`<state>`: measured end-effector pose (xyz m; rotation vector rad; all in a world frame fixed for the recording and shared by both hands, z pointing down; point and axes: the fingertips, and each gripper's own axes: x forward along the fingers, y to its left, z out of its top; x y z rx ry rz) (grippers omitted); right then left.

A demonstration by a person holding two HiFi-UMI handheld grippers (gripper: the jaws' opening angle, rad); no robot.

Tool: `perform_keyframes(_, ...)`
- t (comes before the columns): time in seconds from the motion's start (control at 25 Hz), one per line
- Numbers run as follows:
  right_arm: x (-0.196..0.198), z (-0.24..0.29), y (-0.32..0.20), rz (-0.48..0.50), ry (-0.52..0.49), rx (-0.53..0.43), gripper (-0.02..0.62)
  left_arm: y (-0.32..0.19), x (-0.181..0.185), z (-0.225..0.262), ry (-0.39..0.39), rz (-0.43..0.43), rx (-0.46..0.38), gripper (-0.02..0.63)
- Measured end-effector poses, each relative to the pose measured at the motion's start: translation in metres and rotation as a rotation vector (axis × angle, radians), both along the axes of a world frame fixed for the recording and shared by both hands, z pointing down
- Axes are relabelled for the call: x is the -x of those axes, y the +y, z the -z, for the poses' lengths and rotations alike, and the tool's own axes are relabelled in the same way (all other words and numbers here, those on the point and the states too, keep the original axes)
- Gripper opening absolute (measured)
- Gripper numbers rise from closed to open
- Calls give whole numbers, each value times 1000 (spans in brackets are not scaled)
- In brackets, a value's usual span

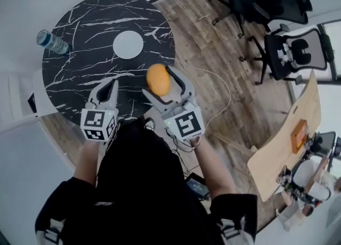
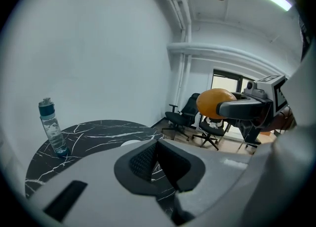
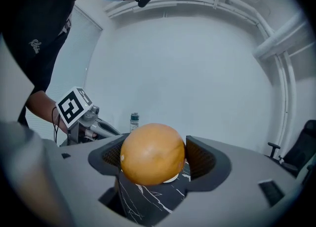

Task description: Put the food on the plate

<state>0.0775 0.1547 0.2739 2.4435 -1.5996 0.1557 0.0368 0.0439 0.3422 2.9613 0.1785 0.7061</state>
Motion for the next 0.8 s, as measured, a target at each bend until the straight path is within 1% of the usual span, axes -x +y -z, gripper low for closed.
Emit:
perform_keyframes(0.2,-27,-7,-41,69,2,75,342,-40,-20,-18,-9,55,49,0)
perform_keyframes(0.36,-43,-10,-70,146,35,133,342,-61,-30,-26,-6,106,77,0)
perform_keyframes(0.44,-51,-11,-84,182,51,147,342,-68,-33,-30,-9,136,87,0)
perform_keyframes(0.56,-67,-16,-103,241,41,154,341,-78,-38,-36,-17,199,104,0)
perform_keyframes(0.8,-91,-40,-137,399,46,201,342,-97,-51,-59,-51,325,117,0)
